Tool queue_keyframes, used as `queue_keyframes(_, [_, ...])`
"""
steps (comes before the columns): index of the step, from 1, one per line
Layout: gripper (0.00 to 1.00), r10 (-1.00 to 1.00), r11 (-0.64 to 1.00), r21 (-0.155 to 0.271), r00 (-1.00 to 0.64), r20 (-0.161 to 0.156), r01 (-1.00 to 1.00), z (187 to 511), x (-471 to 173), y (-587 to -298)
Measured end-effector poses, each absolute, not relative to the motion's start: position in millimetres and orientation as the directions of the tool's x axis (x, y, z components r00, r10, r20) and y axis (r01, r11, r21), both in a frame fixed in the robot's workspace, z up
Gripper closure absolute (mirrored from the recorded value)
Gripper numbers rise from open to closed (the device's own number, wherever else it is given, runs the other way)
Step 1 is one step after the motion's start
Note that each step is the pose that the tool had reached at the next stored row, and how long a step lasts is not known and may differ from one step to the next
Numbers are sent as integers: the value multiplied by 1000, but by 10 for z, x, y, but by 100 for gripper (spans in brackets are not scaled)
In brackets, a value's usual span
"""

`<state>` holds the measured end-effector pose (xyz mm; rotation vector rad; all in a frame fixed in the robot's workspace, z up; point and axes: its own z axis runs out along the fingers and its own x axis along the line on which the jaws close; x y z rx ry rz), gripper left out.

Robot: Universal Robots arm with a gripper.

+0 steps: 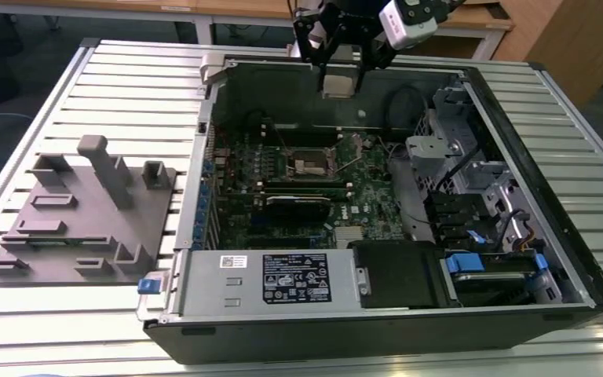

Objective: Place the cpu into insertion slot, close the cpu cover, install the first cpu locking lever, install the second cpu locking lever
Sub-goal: 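Place the cpu into insertion slot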

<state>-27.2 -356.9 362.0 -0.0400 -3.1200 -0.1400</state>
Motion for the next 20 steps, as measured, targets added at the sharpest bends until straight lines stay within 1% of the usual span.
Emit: queue_keyframes(20, [46,25,996,89,-1000,18,26,3561,-273,-3569])
